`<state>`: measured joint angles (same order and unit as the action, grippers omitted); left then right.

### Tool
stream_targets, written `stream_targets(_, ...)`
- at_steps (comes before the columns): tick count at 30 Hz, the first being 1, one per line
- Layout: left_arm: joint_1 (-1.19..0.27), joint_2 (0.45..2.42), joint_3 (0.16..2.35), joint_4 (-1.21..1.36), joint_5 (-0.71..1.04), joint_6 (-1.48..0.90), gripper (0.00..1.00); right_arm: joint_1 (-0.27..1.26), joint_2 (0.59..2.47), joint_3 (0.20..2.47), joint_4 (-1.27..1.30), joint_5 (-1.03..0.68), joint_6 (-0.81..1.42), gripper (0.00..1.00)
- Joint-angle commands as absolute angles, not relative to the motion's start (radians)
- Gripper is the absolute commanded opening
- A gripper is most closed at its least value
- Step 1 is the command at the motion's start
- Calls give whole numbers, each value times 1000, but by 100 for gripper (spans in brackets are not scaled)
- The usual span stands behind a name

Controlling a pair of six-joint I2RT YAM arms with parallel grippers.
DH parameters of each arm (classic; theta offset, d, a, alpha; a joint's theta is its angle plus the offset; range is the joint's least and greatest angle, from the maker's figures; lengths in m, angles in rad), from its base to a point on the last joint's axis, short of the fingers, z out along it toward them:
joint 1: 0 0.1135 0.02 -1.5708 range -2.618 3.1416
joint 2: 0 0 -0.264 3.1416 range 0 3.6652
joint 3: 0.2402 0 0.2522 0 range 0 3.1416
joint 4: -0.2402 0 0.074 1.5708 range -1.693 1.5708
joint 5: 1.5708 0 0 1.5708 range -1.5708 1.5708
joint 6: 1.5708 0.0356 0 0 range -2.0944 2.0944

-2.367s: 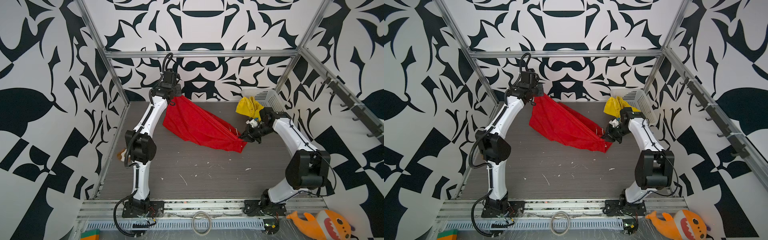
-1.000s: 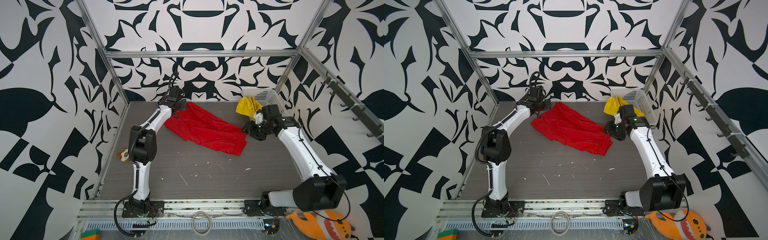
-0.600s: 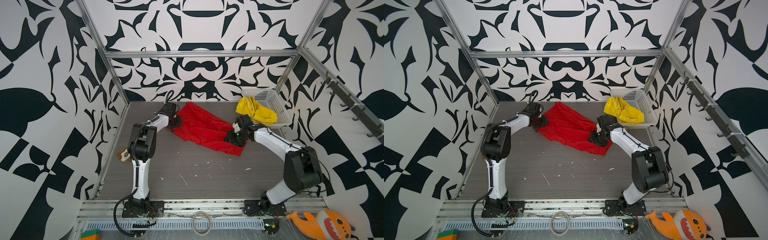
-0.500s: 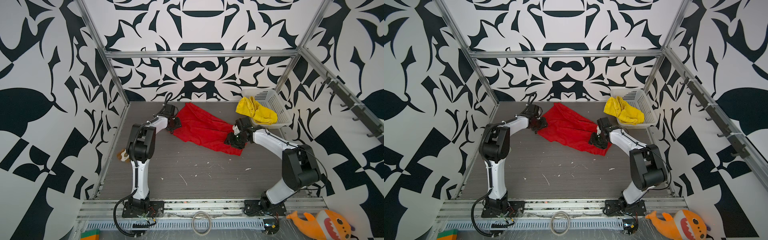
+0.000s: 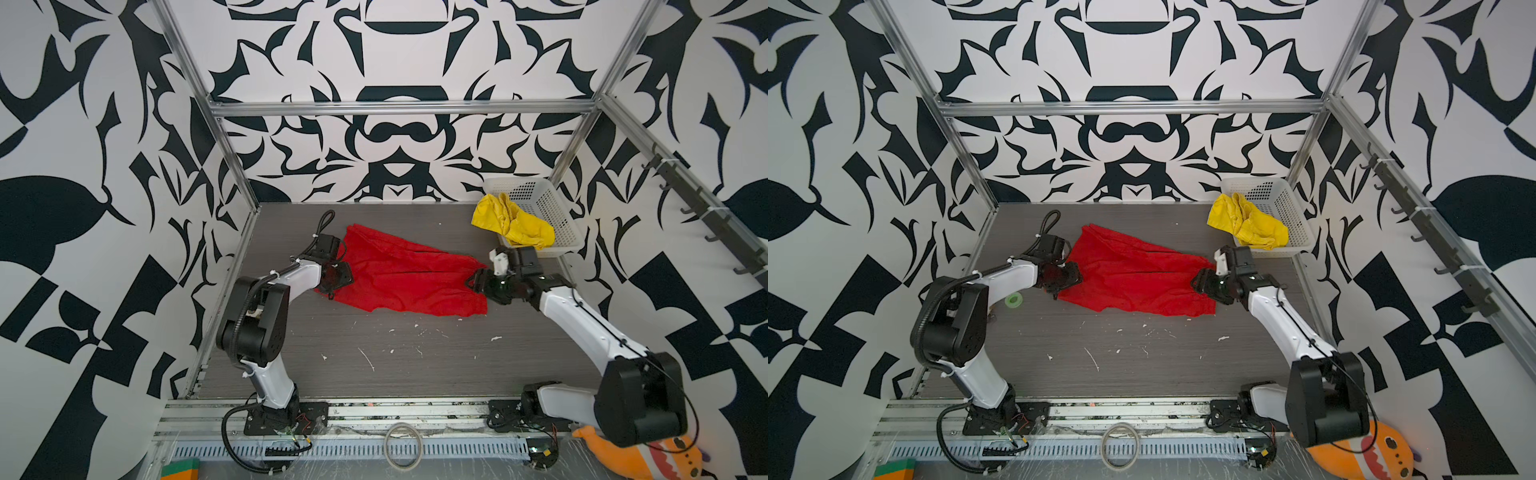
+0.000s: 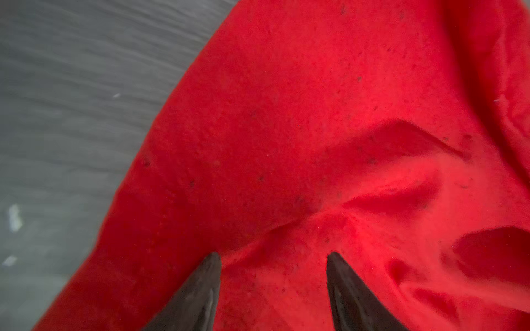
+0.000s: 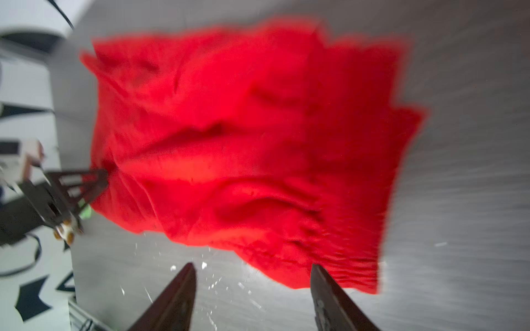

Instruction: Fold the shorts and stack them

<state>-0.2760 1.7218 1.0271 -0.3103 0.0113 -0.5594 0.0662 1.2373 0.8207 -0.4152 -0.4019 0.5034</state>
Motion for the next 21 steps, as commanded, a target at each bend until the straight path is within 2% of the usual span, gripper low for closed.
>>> stream_targets(1, -276, 1661, 1042, -338, -1, -518, 65, -69, 1241, 772, -346, -501, 439, 69)
stream_targets(6, -276, 1697, 1087, -355, 18, -511, 66, -116, 1366, 786, -312, -605, 410, 71)
stream_targets(9, -276, 1722, 1091, -350, 25, -521, 65, -116, 1415, 771, -270, -600, 412, 71)
stream_targets(14, -276, 1759, 1083, -340, 29, -538, 64, -114, 1455, 747, -190, -625, 432, 64)
stream_targets(21, -275, 1788, 1068, -328, 28, -554, 62, -77, 1507, 749, -133, -644, 451, 49)
